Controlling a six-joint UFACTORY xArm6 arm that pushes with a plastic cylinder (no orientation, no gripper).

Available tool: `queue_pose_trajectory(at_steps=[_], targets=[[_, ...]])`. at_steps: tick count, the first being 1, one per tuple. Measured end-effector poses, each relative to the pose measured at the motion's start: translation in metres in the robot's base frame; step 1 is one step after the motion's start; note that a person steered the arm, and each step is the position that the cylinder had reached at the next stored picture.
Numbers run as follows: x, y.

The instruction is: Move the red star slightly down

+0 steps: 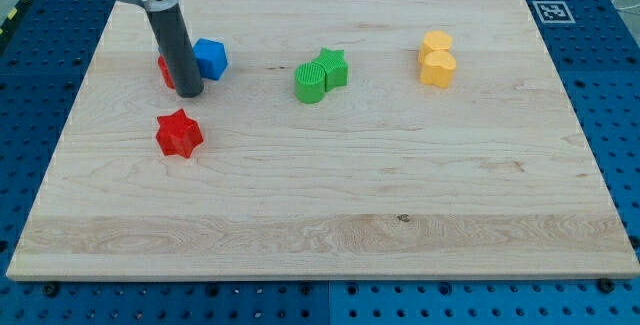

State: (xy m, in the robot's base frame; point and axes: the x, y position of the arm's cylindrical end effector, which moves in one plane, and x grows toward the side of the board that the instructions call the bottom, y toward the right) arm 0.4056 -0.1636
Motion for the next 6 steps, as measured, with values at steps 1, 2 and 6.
queue_pose_trajectory(at_steps=[1,2,6], targets=[[0.034,-0.004],[0.06,-0.024],[0.151,-0.004]])
